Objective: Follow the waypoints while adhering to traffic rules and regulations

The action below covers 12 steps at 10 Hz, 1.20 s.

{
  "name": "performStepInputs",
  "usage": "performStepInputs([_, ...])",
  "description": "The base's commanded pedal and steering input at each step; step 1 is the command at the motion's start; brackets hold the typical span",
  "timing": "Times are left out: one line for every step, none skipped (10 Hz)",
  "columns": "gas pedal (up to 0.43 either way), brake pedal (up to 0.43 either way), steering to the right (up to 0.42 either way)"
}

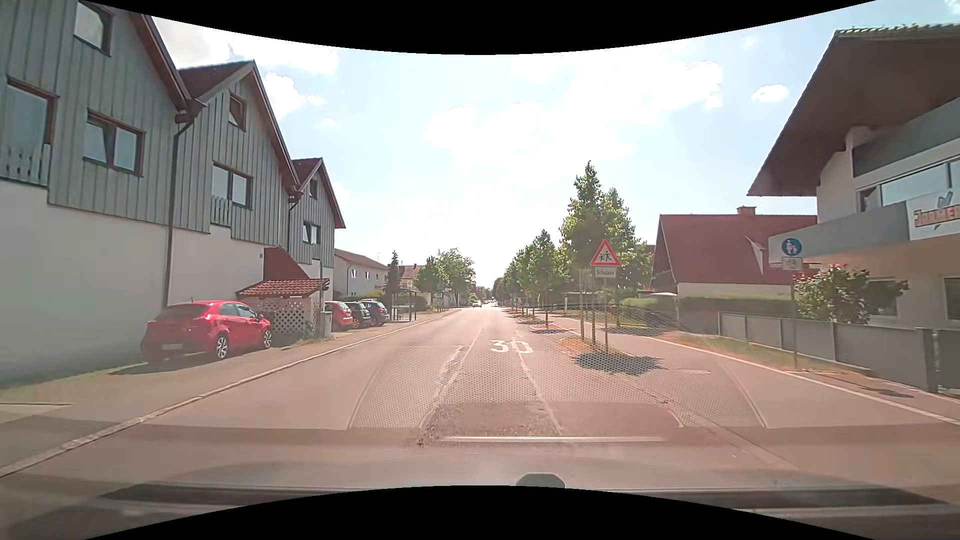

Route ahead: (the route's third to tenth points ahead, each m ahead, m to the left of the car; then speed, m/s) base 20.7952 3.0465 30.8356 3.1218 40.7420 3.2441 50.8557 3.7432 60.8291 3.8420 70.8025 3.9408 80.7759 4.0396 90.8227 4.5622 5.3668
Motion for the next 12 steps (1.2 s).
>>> performStepInputs([0.118, 0.000, -0.009])
performStepInputs([0.118, 0.000, -0.010])
performStepInputs([0.118, 0.000, -0.010])
performStepInputs([0.110, 0.000, -0.010])
performStepInputs([0.110, 0.000, -0.010])
performStepInputs([0.110, 0.000, -0.009])
performStepInputs([0.110, 0.000, -0.009])
performStepInputs([0.110, 0.000, -0.009])
performStepInputs([0.118, 0.000, -0.009])
performStepInputs([0.118, 0.000, -0.008])
performStepInputs([0.118, 0.000, -0.008])
performStepInputs([0.118, 0.000, -0.008])
